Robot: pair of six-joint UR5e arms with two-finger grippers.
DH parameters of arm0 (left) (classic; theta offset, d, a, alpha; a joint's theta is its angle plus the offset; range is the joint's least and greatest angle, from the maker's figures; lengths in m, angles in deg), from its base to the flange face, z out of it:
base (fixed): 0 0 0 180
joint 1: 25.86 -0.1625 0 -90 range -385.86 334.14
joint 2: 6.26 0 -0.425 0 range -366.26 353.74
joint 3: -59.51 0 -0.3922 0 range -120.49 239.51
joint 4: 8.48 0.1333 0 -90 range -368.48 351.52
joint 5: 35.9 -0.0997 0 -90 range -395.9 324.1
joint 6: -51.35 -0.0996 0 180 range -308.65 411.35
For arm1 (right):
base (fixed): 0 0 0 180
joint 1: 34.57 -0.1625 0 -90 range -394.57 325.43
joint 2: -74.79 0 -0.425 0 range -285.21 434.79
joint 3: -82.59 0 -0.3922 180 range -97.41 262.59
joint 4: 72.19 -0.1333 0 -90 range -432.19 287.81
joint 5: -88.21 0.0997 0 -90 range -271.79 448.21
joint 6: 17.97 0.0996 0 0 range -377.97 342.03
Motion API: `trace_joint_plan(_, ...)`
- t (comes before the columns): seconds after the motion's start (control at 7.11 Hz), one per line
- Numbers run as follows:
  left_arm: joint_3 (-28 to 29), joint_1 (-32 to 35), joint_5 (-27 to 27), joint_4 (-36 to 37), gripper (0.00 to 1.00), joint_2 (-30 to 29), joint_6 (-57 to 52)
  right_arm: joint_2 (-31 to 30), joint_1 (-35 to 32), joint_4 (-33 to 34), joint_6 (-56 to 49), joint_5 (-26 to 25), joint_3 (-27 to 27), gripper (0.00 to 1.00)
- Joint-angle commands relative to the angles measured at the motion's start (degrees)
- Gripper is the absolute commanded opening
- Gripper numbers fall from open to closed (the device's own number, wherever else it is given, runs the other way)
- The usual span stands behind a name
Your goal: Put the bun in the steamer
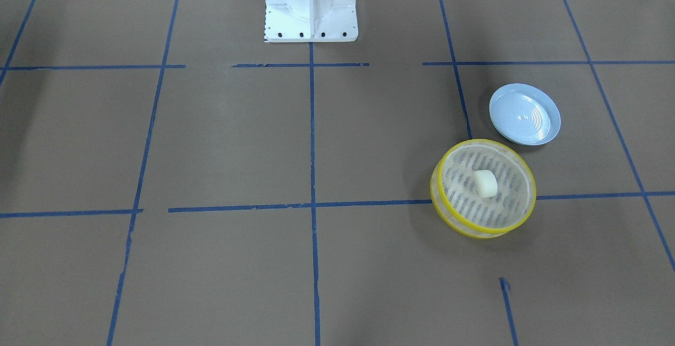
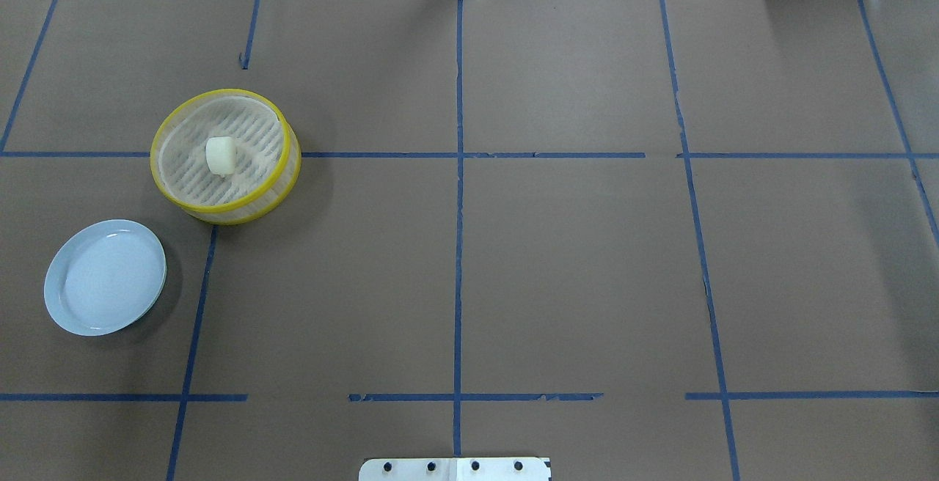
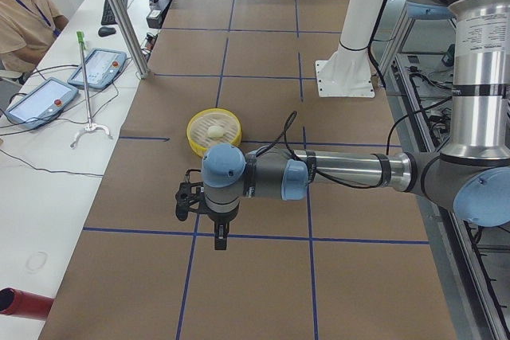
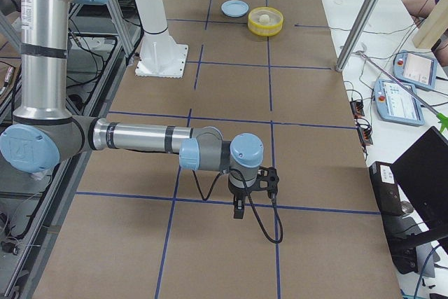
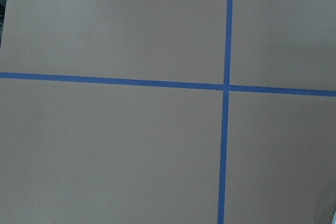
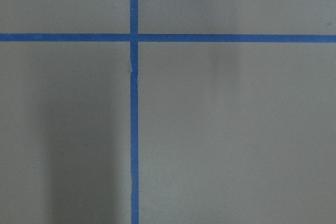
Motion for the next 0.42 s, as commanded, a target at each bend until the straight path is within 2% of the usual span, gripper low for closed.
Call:
trace_joint_plan(0.0,-0.37,-0.96,0.10,0.66,1.00,-0.28,-0.08,0.00,0.00,0.00,0.00,0.00,0.00,1.00)
trace_joint_plan(0.28,-0.12,-0.96,0.10,7.91,1.00,-2.38,-7.07,0.00,0.00,0.00,0.00,0.00,0.00,1.00)
